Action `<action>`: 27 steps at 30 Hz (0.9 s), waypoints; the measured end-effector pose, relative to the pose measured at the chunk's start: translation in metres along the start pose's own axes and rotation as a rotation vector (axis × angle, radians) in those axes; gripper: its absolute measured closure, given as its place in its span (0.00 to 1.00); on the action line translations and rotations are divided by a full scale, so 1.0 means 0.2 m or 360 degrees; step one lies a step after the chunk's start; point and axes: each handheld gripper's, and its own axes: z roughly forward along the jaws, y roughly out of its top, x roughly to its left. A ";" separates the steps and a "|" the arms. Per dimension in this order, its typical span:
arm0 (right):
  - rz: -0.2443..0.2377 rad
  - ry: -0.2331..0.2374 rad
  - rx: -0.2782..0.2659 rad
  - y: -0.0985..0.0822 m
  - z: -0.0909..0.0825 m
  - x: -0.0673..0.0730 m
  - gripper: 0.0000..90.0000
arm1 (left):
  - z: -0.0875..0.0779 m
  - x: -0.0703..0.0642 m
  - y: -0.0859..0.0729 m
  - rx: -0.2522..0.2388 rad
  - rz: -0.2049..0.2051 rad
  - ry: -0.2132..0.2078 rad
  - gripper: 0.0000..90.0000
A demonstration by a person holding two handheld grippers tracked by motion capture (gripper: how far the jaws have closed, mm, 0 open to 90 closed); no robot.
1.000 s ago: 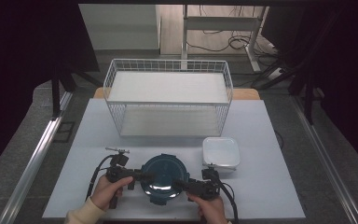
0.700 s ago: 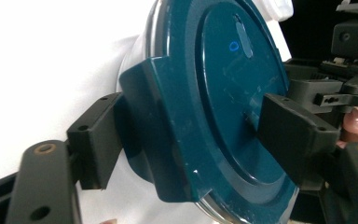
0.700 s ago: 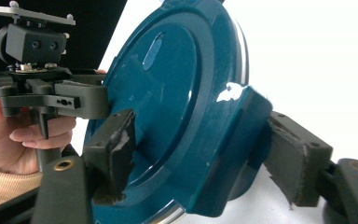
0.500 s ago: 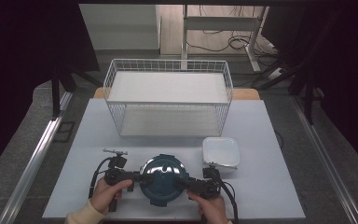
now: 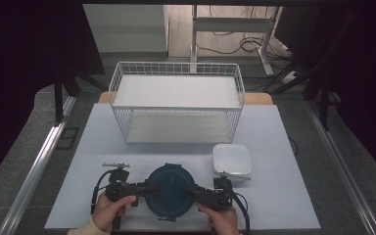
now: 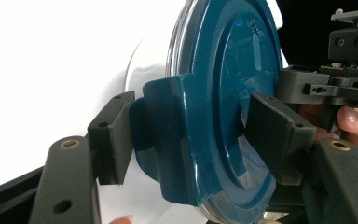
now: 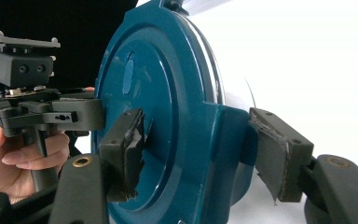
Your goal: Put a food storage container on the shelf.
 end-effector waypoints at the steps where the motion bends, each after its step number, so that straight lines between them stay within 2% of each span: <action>1: -0.0015 -0.0002 0.0001 0.00 0.00 0.00 0.42 | 0.00 0.00 0.00 -0.0008 -0.0006 -0.0005 0.40; 4: -0.0040 -0.0009 0.0008 0.00 0.00 0.01 0.42 | -0.01 0.00 0.00 -0.0005 -0.0016 -0.0003 0.40; 5: -0.0055 -0.0013 0.0009 0.01 0.00 0.02 0.42 | 0.00 0.00 0.00 -0.0013 -0.0038 0.0001 0.40; 8: -0.0054 -0.0013 0.0009 0.01 0.00 0.02 0.43 | 0.00 0.00 0.00 -0.0019 -0.0043 0.0008 0.40; 13: -0.0050 -0.0007 0.0009 0.02 0.00 0.01 0.43 | -0.01 -0.02 0.00 -0.0027 -0.0032 0.0024 0.41; 27: -0.0113 -0.0016 -0.0001 0.05 -0.01 0.03 0.43 | -0.01 -0.04 0.02 -0.0044 -0.0004 0.0037 0.42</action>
